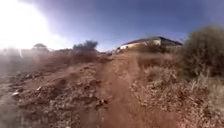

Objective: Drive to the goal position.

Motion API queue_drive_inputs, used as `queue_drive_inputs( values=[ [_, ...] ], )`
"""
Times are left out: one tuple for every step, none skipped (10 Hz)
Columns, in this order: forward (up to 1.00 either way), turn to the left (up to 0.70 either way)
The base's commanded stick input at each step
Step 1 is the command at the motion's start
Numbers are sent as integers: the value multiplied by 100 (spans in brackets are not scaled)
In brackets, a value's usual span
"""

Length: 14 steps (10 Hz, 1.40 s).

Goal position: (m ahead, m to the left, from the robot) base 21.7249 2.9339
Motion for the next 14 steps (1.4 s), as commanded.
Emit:
queue_drive_inputs(
  values=[
    [50, 0],
    [50, 0],
    [50, 0],
    [50, 0],
    [50, 0],
    [50, 0],
    [50, -6],
    [50, -18],
    [50, -35],
    [50, -15],
    [50, 0],
    [50, 0],
    [50, 0],
    [50, 0]
  ],
)
